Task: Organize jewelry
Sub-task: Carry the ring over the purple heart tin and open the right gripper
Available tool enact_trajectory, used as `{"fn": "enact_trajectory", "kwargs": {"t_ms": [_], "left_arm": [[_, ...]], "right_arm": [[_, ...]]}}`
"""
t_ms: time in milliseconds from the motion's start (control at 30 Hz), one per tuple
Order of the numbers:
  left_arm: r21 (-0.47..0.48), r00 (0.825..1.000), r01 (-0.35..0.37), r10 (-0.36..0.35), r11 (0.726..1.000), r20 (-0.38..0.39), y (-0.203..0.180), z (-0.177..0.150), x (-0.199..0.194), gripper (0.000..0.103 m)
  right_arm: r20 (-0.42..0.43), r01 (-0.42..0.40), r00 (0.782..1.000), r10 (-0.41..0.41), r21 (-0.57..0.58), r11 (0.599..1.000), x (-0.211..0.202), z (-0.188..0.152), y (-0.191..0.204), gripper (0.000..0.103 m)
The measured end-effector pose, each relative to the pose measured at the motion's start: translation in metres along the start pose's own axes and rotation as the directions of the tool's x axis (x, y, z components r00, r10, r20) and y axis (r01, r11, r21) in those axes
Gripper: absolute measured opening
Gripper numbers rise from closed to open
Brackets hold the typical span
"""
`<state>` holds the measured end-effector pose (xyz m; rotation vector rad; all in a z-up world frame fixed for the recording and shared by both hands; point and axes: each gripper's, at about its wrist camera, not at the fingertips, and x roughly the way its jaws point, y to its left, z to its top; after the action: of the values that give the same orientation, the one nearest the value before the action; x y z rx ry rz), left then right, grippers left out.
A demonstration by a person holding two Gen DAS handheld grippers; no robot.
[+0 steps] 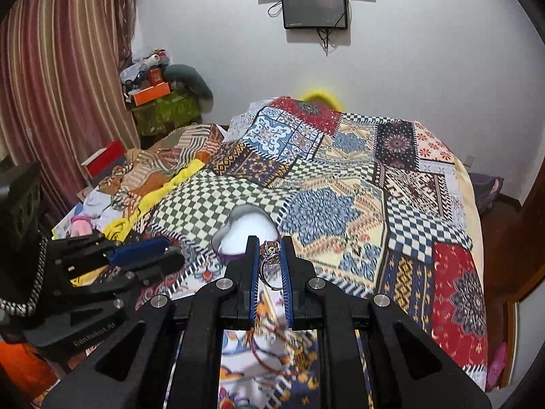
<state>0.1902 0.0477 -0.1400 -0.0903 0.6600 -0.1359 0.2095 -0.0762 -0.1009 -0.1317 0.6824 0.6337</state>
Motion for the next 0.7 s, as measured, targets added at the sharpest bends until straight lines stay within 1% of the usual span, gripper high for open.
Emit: {"fn": "enact_trajectory", "kwargs": {"t_ms": [100, 200, 267, 433, 533, 700], "left_arm": [[-0.012, 1.000, -0.001, 0.001, 1.000, -0.012, 0.008, 0.004, 0.011, 0.021], [-0.018, 1.000, -0.016, 0.016, 1.000, -0.025, 0.018, 0.010, 0.025, 0.021], [-0.030, 0.999, -0.014, 0.013, 0.999, -0.037, 0.025, 0.013, 0.033, 0.021], [-0.053, 0.997, -0.019, 0.015, 0.998, -0.072, 0.042, 0.018, 0.056, 0.021], [-0.070, 0.995, -0.010, 0.003, 0.998, -0.096, 0.053, 0.021, 0.070, 0.021], [-0.047, 0.990, -0.011, 0.004, 0.999, -0.140, 0.059, 0.021, 0.091, 0.021]], "right_arm": [[-0.009, 0.014, 1.000, -0.014, -0.017, 1.000, 0.014, 0.006, 0.003, 0.011], [-0.021, 0.012, 1.000, -0.013, -0.026, 1.000, 0.025, 0.008, 0.003, 0.011], [-0.034, 0.006, 0.999, -0.007, -0.031, 0.999, 0.036, 0.009, 0.005, 0.011], [-0.082, -0.027, 0.996, 0.024, -0.043, 0.999, 0.066, 0.015, 0.007, 0.011], [-0.113, -0.015, 0.994, 0.008, -0.067, 0.998, 0.084, 0.019, 0.007, 0.011], [-0.179, -0.052, 0.983, 0.042, -0.052, 0.997, 0.107, 0.023, 0.000, 0.011]]}}
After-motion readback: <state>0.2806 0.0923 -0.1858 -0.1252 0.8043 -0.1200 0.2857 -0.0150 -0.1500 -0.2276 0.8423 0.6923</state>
